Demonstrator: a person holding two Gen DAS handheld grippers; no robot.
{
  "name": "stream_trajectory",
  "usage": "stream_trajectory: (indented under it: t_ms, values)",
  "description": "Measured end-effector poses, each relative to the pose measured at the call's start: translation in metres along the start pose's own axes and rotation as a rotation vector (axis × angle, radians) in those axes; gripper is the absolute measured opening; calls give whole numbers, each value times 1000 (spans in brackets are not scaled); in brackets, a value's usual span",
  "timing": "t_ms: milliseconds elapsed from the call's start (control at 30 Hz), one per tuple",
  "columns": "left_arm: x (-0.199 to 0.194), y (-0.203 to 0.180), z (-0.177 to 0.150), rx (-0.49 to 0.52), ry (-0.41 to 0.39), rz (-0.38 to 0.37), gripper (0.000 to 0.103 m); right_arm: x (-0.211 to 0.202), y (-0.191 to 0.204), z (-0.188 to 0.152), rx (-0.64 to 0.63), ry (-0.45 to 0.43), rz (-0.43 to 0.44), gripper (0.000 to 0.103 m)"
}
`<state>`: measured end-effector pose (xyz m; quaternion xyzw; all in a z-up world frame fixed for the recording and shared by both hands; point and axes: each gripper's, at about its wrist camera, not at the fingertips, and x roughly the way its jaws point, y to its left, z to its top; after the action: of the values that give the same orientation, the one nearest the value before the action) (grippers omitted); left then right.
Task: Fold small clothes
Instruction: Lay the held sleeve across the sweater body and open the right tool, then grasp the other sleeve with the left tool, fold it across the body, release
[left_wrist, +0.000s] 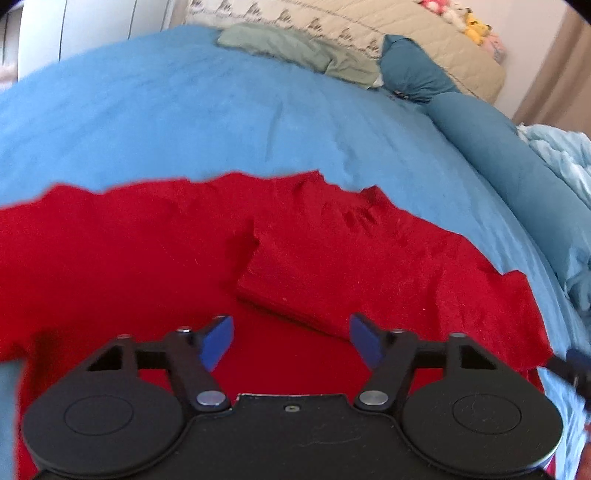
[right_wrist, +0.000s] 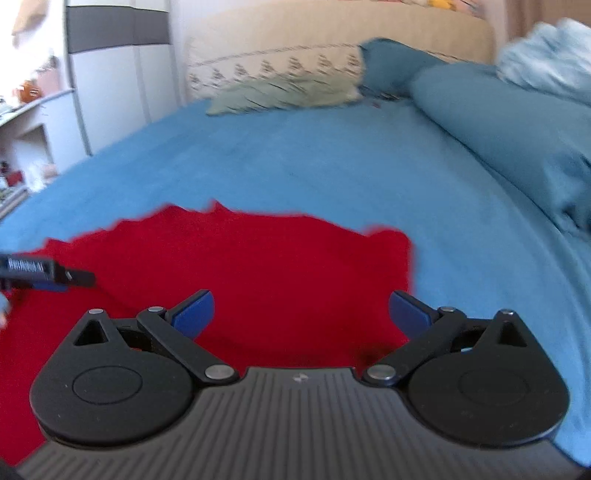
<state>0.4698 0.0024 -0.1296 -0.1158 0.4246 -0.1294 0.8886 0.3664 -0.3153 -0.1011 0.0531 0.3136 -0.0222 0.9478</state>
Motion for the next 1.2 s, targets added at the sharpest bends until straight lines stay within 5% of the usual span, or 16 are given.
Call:
stream_trajectory:
  t_ms: [133, 200, 267, 433, 567, 833, 1033, 1200]
  values:
    - [5, -4, -4, -11, -43, 39, 62, 3, -24, -24, 44, 9, -37, 103]
    - [9, -9, -3, 17, -54, 71, 49, 7, -26, -34, 34, 16, -61, 103]
    - [18, -15, 3, 47, -63, 112, 5, 13, -23, -41, 21, 20, -84, 103]
    - [-10, -16, 19, 51, -185, 118, 4, 30, -23, -40, -1, 21, -137, 103]
    - [-52, 5, 23, 87, -319, 207, 4, 44, -26, -32, -13, 46, -132, 103]
    - [-43, 59, -1, 39, -241, 228, 5, 61, -35, -16, -48, 73, -272, 103]
    - [-40, 67, -20, 85, -174, 223, 9, 51, -61, -28, -27, 75, -204, 103]
    - [-68, 67, -37, 164, -159, 317, 16, 37, -65, -24, -94, 118, -154, 103]
